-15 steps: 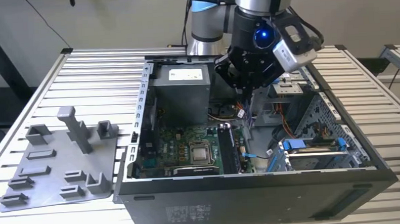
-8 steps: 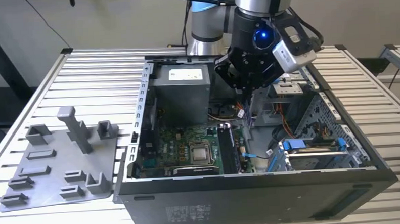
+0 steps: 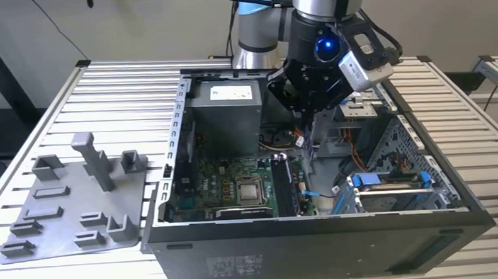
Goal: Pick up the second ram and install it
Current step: 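Insert the second ram into the second slot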
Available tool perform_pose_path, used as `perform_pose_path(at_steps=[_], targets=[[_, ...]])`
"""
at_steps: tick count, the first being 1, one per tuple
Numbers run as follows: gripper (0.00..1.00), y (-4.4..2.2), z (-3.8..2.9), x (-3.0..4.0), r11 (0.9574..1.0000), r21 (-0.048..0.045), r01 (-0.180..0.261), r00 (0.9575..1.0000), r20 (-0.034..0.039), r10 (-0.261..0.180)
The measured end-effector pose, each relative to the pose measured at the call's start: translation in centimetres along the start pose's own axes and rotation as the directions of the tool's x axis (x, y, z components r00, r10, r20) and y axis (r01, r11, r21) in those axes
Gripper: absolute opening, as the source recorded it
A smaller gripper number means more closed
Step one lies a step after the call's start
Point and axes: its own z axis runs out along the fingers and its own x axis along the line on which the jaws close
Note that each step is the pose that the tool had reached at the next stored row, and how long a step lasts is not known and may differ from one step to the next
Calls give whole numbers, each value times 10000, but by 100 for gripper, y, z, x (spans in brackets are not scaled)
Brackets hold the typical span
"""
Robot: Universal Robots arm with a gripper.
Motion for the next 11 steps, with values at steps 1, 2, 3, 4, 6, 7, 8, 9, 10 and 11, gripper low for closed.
perform_pose_path(at_steps=[1,2,3,4,6,7,8,9,10,11], targets=[[14,0,1,0,10000,-1,-1,10000,0,1],[14,0,2,0,10000,-1,-1,10000,0,1],[14,0,3,0,10000,0,-2,10000,0,2],[14,0,3,0,10000,0,-2,10000,0,2],[14,0,4,0,10000,-1,-2,10000,0,2],[14,0,4,0,10000,-2,-2,10000,-1,2],[14,0,4,0,10000,-3,-2,10000,0,2],[14,0,6,0,10000,-4,2,10000,0,-2],[14,1,20,1,10000,-8,9,10000,-1,-9],[14,1,37,1,10000,-7,18,10000,-5,-18]])
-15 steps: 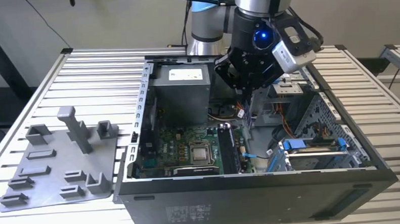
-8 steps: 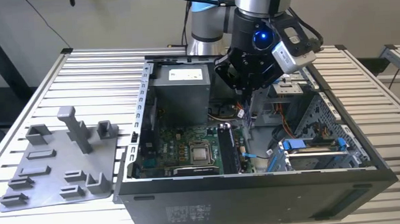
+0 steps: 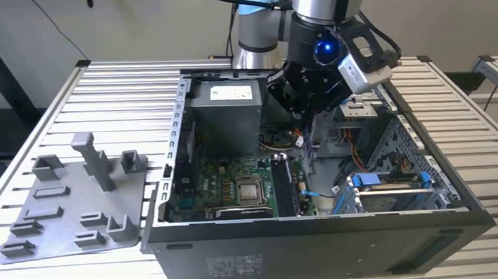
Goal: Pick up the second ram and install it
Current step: 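Insert the second ram into the second slot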
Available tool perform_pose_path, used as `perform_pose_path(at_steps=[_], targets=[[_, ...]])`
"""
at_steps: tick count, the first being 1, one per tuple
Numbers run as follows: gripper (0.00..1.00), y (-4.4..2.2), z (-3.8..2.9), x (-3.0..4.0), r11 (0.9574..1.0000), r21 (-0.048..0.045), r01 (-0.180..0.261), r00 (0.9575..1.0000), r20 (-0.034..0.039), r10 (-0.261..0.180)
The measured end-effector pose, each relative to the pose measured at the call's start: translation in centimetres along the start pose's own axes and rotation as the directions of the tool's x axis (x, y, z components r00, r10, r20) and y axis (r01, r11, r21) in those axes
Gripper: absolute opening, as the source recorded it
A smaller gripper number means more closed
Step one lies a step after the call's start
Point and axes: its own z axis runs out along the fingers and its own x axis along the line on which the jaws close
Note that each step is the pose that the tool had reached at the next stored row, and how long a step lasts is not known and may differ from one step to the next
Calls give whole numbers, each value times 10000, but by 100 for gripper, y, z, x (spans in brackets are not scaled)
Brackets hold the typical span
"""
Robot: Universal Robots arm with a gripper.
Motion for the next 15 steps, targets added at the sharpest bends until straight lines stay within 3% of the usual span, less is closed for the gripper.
perform_pose_path(at_steps=[4,8,15], targets=[[14,0,63,24,9998,-7,188,9998,-3,-188],[14,-5,131,124,9998,-7,218,9998,-2,-218],[14,-3,246,141,9998,-4,210,9998,5,-210]])
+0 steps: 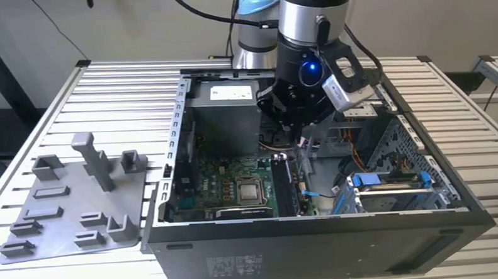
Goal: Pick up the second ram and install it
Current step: 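Insert the second ram into the second slot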
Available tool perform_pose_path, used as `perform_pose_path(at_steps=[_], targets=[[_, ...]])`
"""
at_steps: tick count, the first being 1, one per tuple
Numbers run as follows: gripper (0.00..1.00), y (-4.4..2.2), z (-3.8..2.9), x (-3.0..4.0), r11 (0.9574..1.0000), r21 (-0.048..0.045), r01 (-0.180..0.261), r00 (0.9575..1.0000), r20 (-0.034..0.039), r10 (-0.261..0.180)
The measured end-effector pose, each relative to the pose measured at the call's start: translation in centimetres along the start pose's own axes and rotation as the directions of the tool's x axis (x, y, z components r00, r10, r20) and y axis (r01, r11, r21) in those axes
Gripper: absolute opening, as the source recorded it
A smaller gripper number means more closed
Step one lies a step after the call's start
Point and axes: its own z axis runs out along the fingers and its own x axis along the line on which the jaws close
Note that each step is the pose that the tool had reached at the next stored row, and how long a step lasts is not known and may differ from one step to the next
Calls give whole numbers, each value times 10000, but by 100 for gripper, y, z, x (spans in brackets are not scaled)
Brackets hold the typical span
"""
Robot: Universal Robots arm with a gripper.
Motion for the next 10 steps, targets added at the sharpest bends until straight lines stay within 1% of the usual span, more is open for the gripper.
perform_pose_path(at_steps=[5,6,8,10], targets=[[14,-4,91,6,10000,1,16,10000,-8,-16],[14,-4,101,6,10000,6,17,10000,-21,-17],[14,-5,112,8,10000,38,20,10000,-74,-20],[14,-8,125,18,10000,65,21,10000,-75,-20]])
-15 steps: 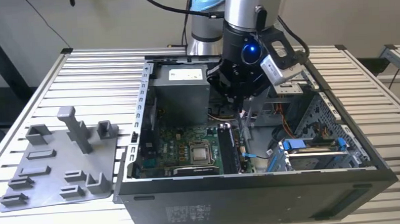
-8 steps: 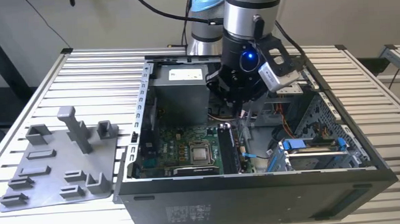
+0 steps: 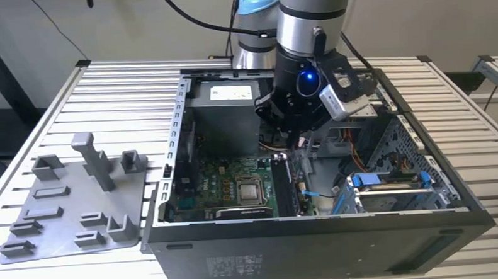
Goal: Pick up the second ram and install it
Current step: 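Insert the second ram into the second slot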
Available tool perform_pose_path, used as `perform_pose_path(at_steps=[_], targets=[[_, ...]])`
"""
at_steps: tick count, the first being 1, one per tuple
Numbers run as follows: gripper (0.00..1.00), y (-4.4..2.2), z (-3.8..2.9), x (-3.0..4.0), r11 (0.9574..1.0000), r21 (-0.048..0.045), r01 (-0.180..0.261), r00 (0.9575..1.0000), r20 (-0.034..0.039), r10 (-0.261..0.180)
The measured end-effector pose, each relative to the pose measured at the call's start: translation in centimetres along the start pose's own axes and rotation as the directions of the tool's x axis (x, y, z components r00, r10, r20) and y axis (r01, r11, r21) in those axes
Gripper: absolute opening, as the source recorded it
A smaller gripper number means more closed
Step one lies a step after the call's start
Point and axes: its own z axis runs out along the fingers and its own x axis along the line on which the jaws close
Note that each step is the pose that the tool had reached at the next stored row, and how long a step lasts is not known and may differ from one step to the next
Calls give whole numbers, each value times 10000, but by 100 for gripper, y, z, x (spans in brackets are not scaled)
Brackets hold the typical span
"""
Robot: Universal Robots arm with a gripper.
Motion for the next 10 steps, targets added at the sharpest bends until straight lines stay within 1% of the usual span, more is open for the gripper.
perform_pose_path(at_steps=[3,10], targets=[[14,1,52,19,10000,7,1,10000,1,-1],[14,4,179,26,10000,8,2,10000,-9,-2]])
